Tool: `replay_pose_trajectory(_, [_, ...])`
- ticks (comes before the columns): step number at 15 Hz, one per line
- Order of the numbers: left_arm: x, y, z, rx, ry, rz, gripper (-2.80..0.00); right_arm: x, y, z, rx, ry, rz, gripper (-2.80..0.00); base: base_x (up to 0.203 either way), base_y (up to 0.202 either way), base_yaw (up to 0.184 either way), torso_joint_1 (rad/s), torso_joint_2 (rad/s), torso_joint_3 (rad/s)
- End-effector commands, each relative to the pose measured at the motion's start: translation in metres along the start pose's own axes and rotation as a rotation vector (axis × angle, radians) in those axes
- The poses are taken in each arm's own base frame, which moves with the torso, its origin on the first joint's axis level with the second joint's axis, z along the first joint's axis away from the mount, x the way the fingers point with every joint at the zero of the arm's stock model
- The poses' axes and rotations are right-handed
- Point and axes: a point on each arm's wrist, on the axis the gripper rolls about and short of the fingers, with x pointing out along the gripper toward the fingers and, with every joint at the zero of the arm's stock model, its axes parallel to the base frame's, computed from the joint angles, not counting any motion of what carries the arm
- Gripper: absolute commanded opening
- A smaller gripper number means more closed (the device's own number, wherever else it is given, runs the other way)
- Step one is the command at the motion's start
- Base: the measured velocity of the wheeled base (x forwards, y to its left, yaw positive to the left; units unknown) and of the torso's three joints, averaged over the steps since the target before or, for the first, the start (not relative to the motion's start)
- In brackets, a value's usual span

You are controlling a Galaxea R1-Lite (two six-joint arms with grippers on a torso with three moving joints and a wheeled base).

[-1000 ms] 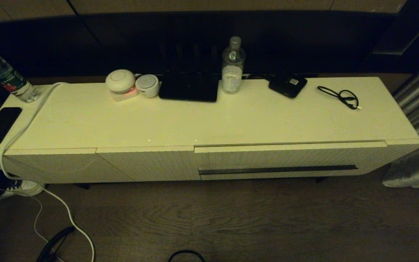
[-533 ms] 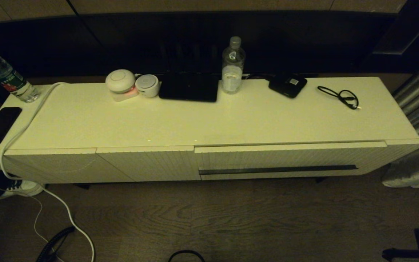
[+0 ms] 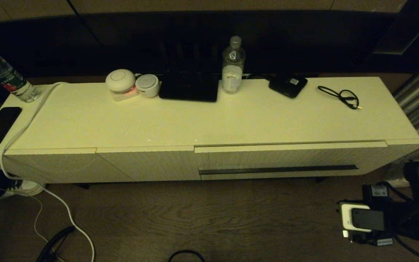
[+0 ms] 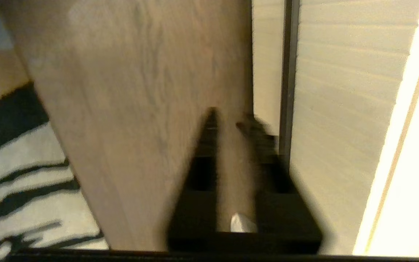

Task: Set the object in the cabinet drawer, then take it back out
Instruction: Open the drawer

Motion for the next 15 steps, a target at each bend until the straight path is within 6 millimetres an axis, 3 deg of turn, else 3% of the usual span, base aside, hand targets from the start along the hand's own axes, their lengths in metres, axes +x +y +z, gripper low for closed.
replay_pose_trajectory(1, [0.0, 0.0, 0.0, -0.001, -0.002, 0.001, -2.8, 0.026, 0.005, -0.002, 0.003, 0.009, 0.079, 0.0, 0.0, 0.0, 0.0, 0.0, 0.0, 0.0])
replay_pose_trajectory(8, [0.0, 0.0, 0.0, -0.001, -0.002, 0.001, -2.8, 0.077, 0.007, -0.004, 0.037, -0.116, 0.182, 0.0, 0.0, 0.0, 0.0, 0.0, 0.0, 0.0])
replay_pose_trajectory(15, [0.0, 0.0, 0.0, -0.001, -0.002, 0.001, -2.8, 0.099, -0.003, -0.007, -0.043, -0.078, 0.258, 0.0, 0.0, 0.0, 0.0, 0.0, 0.0, 0.0])
